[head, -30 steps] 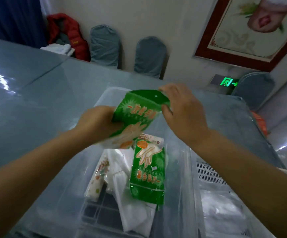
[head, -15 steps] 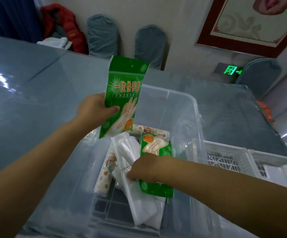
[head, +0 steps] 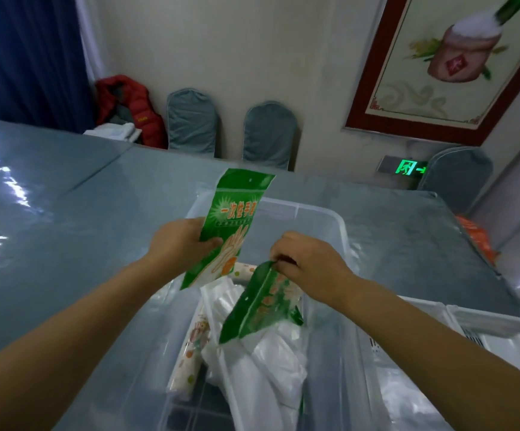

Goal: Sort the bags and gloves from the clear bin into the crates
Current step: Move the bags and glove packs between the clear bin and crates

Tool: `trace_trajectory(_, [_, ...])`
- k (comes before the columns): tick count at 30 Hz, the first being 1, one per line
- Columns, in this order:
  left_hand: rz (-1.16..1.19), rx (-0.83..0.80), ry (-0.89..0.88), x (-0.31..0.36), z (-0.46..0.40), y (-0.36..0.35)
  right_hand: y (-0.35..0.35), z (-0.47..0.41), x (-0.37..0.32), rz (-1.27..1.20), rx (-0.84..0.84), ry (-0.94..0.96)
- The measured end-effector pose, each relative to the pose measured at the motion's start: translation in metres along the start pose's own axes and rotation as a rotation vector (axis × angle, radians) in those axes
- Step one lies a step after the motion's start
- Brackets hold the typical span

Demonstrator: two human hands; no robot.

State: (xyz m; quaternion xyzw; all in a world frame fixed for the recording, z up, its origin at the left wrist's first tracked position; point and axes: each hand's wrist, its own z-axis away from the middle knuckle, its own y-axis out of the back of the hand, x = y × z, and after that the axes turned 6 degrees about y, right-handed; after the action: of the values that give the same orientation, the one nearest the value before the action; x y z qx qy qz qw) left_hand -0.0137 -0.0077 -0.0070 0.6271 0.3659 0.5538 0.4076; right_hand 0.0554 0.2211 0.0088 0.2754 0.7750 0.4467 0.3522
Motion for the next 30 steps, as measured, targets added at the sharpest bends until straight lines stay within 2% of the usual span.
trace_trajectory(1, [0.115, -0.017, 0.006, 0.001, 0.002, 0.001, 0.004, -0.001, -0.002, -0.055, 0.123, -0.017])
trace_trajectory(3, [0.569, -0.081, 0.045, 0.003, 0.008, 0.005, 0.013, -0.004, -0.004, -0.139, 0.365, -0.061])
trace_trajectory(5, [0.914, -0.129, 0.060, 0.010, 0.018, 0.011, 0.022, -0.010, -0.005, -0.193, 0.545, -0.109])
trace_trajectory(10, [1.277, -0.248, 0.147, 0.033, 0.041, 0.016, 0.032, -0.021, -0.004, -0.167, 0.679, -0.191])
trace_trajectory(13, [1.350, -0.366, 0.163, 0.037, 0.053, 0.011, 0.034, -0.028, -0.008, -0.164, 0.747, -0.203])
trace_trajectory(18, [1.418, -0.369, 0.177, 0.051, 0.069, 0.004, 0.035, -0.031, -0.012, -0.178, 0.812, -0.258])
trace_trajectory(21, [1.442, -0.371, 0.123, 0.061, 0.081, 0.001, 0.036, -0.032, -0.016, -0.211, 0.856, -0.272])
trace_trajectory(25, [1.372, -0.366, -0.046, 0.074, 0.087, -0.004, 0.041, -0.030, -0.017, -0.234, 0.863, -0.289])
trace_trajectory(28, [1.448, -0.296, 0.011, 0.081, 0.080, -0.006, 0.053, -0.019, -0.013, -0.299, 0.854, -0.271])
trace_trajectory(30, [1.493, -0.293, 0.063, 0.090, 0.070, -0.004, 0.064, -0.007, -0.003, -0.288, 0.768, -0.324])
